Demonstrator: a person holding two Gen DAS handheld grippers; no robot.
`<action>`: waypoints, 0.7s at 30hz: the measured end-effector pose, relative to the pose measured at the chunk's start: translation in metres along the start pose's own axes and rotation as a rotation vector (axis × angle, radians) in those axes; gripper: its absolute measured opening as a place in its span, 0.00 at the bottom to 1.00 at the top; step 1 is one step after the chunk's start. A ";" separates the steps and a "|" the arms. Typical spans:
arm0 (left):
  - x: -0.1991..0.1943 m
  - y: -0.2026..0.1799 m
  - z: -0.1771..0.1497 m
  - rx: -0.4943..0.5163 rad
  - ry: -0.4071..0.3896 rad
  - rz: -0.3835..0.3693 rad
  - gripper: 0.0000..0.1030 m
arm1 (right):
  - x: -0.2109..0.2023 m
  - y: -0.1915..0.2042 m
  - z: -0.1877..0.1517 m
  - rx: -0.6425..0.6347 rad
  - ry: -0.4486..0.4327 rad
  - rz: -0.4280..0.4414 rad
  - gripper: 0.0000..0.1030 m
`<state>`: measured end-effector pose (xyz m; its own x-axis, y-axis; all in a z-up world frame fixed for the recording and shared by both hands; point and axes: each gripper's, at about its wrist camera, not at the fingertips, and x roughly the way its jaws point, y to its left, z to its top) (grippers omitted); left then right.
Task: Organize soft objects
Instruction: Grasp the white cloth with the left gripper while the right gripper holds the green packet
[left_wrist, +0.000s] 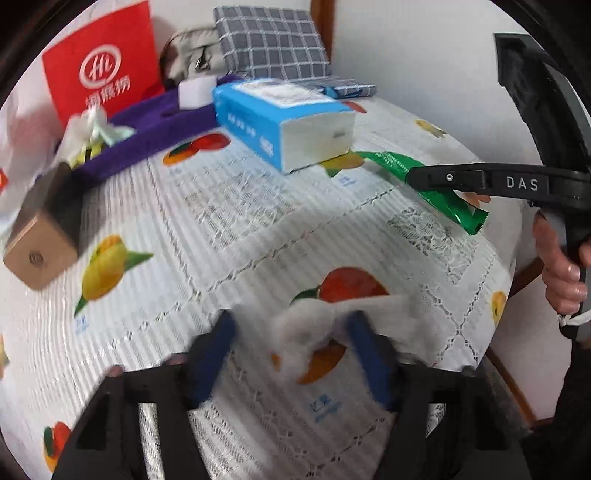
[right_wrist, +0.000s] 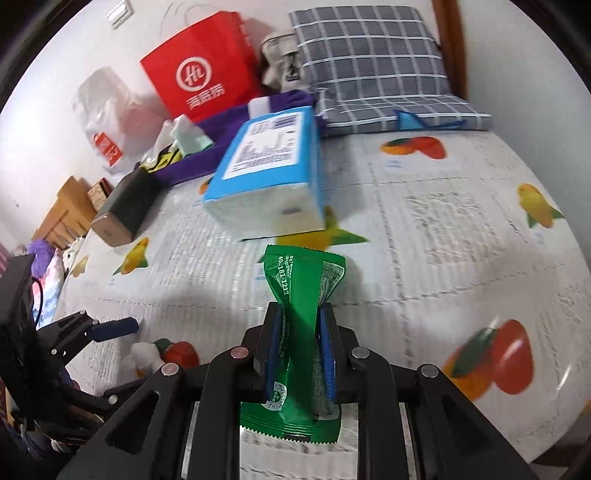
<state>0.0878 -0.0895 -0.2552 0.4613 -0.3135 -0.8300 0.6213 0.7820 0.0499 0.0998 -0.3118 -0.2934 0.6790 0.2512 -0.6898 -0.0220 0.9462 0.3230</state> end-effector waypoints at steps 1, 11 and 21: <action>-0.001 0.001 0.002 -0.018 0.004 -0.001 0.35 | 0.000 -0.001 0.000 0.004 0.000 0.002 0.20; -0.014 0.064 -0.012 -0.230 0.057 0.124 0.25 | 0.013 0.021 -0.010 -0.057 0.034 0.043 0.20; -0.040 0.129 -0.042 -0.439 0.070 0.215 0.25 | 0.020 0.049 -0.010 -0.122 0.046 0.036 0.20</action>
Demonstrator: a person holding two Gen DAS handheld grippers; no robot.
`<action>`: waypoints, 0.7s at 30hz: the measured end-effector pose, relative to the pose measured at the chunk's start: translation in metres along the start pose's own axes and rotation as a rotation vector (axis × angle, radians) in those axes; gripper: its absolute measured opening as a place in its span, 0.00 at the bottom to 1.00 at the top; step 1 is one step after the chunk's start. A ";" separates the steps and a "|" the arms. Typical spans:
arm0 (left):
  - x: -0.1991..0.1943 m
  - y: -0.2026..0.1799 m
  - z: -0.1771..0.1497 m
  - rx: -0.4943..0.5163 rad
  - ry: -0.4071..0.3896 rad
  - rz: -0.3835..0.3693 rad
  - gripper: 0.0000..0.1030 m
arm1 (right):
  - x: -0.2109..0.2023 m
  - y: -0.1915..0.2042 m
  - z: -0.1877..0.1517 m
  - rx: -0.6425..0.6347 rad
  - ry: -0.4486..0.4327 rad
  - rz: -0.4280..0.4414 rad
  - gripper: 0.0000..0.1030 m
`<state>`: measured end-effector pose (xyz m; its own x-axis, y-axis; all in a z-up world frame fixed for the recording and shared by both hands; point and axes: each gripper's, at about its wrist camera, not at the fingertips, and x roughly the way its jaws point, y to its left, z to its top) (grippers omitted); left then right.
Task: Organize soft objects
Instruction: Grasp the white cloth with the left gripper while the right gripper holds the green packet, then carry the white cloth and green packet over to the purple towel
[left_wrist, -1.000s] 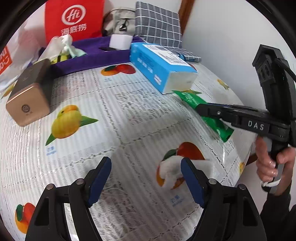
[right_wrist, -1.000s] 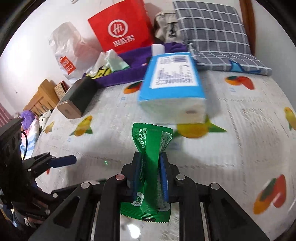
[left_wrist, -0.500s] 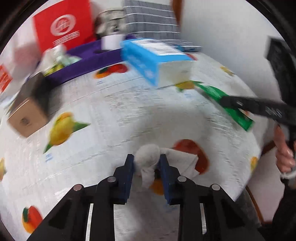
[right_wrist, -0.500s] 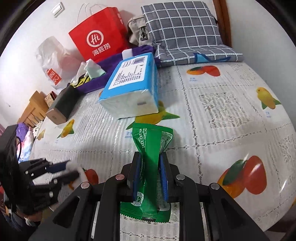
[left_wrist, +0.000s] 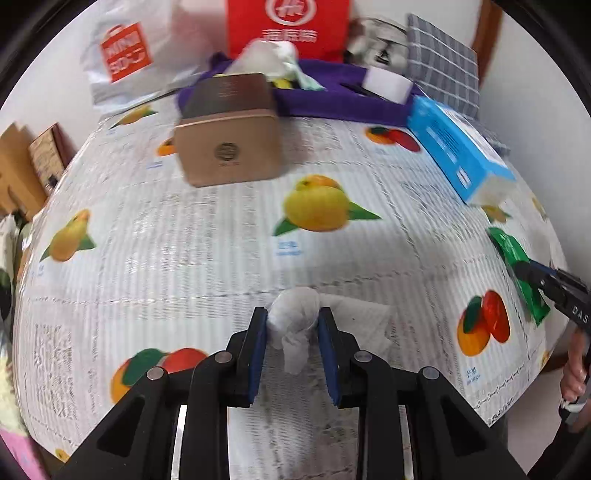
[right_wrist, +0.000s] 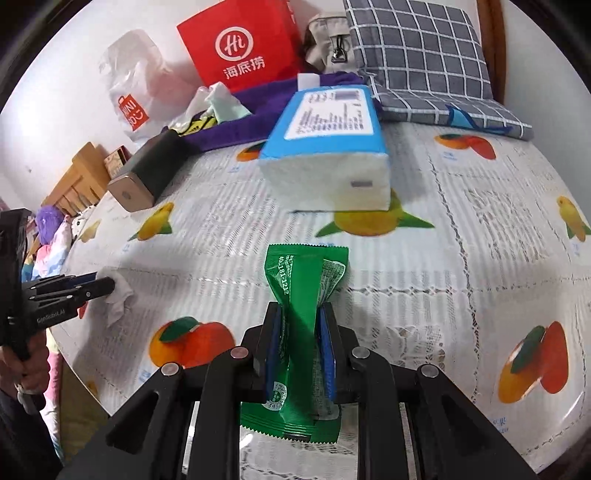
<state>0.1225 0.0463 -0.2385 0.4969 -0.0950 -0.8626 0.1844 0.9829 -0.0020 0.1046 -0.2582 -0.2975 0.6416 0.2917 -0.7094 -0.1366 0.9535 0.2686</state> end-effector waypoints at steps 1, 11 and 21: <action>-0.002 0.004 0.001 -0.009 -0.005 0.002 0.25 | -0.002 0.001 0.002 -0.001 -0.002 0.000 0.20; -0.036 0.008 0.022 -0.019 -0.079 -0.014 0.25 | -0.038 0.014 0.029 -0.015 -0.061 -0.001 0.20; -0.065 0.020 0.043 -0.065 -0.145 -0.014 0.25 | -0.062 0.024 0.053 -0.031 -0.101 -0.001 0.20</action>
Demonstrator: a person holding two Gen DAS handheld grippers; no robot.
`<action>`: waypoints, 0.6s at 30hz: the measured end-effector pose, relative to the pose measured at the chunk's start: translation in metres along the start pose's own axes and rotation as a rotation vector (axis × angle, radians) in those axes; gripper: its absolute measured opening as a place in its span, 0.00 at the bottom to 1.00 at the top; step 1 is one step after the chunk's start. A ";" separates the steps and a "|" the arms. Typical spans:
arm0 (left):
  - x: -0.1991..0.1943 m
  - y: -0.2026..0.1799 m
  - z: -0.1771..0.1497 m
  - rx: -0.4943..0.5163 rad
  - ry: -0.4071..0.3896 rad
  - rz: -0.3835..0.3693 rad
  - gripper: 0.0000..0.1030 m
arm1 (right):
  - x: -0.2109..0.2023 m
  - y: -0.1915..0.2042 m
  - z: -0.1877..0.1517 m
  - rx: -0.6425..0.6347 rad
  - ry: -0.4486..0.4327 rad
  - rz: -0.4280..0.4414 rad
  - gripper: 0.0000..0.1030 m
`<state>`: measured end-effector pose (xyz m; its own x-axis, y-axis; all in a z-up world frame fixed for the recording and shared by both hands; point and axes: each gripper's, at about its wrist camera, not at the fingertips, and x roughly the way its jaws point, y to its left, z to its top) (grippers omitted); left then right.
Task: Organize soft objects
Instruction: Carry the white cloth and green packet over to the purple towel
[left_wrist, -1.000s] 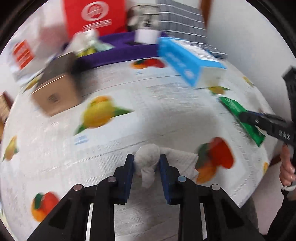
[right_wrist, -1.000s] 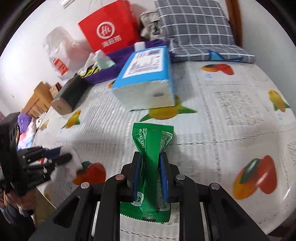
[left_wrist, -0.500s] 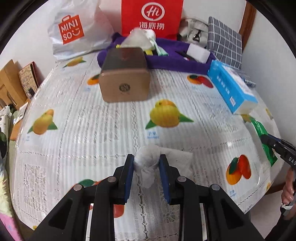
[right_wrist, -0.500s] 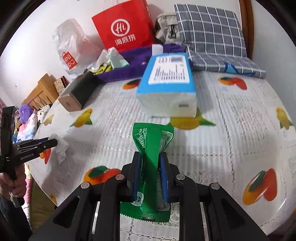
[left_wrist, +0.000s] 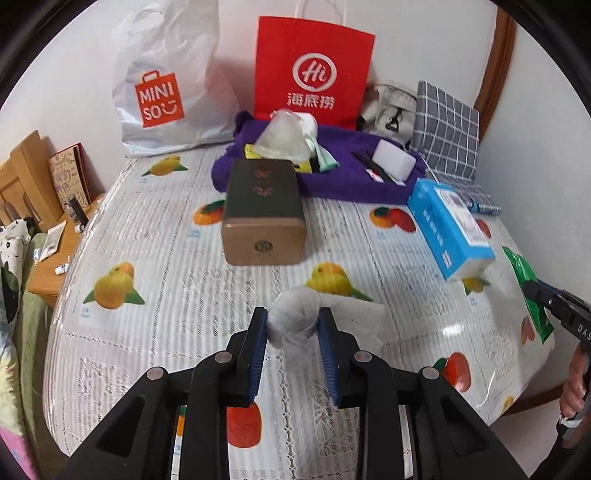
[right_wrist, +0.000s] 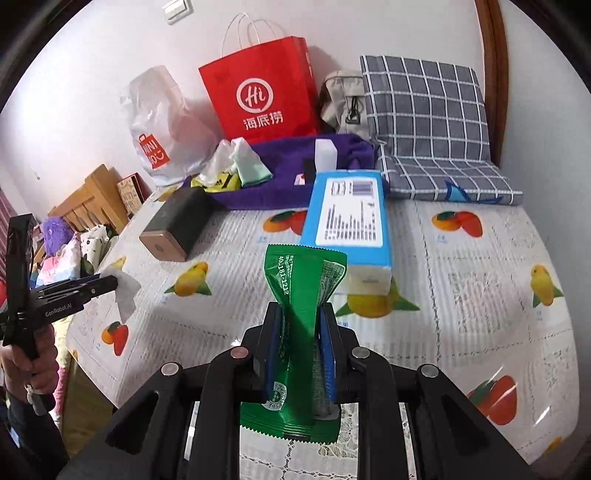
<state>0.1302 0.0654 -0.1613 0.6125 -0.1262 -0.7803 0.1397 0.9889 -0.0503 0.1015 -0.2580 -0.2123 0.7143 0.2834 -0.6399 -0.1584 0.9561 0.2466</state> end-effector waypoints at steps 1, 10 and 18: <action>-0.002 0.002 0.002 -0.005 -0.005 0.003 0.25 | -0.002 0.000 0.001 0.001 -0.001 0.001 0.20; -0.018 0.021 0.017 -0.066 -0.045 0.019 0.25 | -0.022 -0.003 0.022 0.011 -0.041 -0.028 0.20; -0.030 0.027 0.032 -0.083 -0.080 0.032 0.25 | -0.032 0.000 0.043 -0.003 -0.071 -0.031 0.20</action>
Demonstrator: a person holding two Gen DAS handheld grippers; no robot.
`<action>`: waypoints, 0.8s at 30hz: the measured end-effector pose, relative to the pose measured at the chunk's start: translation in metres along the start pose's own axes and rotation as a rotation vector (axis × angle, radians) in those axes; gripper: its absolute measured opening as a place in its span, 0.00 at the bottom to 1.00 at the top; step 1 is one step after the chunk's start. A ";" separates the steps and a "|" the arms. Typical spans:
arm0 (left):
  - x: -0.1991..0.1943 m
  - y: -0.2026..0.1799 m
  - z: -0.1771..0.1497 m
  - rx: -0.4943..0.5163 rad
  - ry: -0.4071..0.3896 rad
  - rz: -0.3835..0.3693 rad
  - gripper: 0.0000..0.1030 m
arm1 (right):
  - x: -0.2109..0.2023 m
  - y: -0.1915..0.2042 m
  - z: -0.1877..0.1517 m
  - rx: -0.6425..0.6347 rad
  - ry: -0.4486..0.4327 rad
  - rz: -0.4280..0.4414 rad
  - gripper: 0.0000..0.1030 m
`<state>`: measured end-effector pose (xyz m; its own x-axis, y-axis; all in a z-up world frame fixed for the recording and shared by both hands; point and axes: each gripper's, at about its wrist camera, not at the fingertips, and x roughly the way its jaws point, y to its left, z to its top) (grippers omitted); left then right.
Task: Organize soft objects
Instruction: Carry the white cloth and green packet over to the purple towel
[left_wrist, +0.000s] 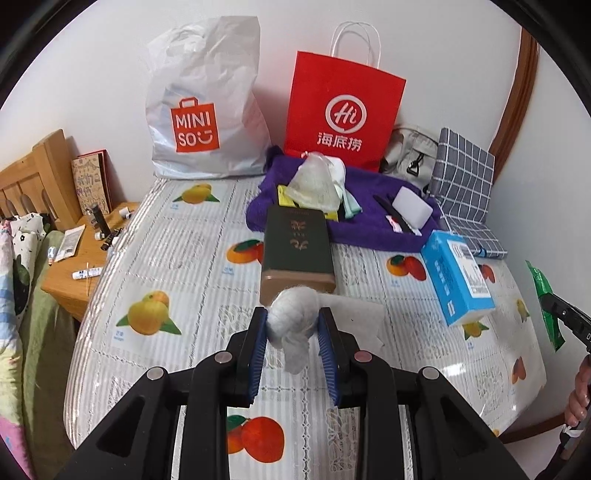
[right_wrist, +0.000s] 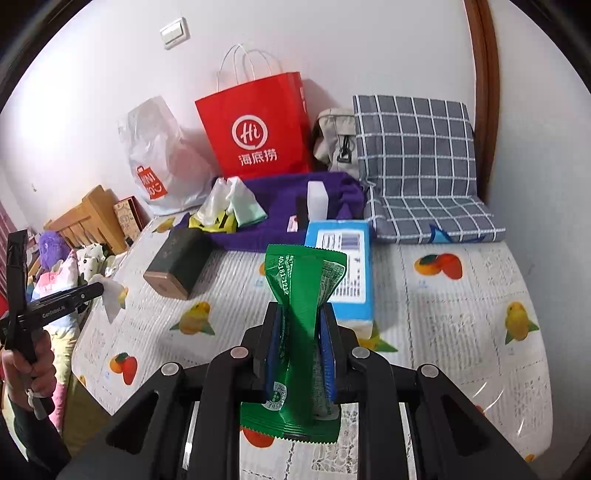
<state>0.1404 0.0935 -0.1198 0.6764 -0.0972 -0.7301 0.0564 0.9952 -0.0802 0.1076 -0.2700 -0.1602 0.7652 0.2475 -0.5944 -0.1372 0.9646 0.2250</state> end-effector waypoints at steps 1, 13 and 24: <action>-0.001 0.001 0.003 -0.004 -0.005 0.000 0.25 | -0.001 0.000 0.001 -0.001 -0.003 0.000 0.20; -0.014 -0.003 0.035 0.003 -0.061 0.000 0.25 | -0.008 0.005 0.034 -0.031 -0.056 -0.001 0.20; -0.006 -0.012 0.068 0.002 -0.085 -0.026 0.25 | 0.016 0.014 0.060 -0.047 -0.052 0.008 0.20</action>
<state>0.1856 0.0833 -0.0687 0.7343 -0.1219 -0.6677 0.0761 0.9923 -0.0974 0.1561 -0.2580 -0.1202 0.7951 0.2511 -0.5520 -0.1716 0.9662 0.1924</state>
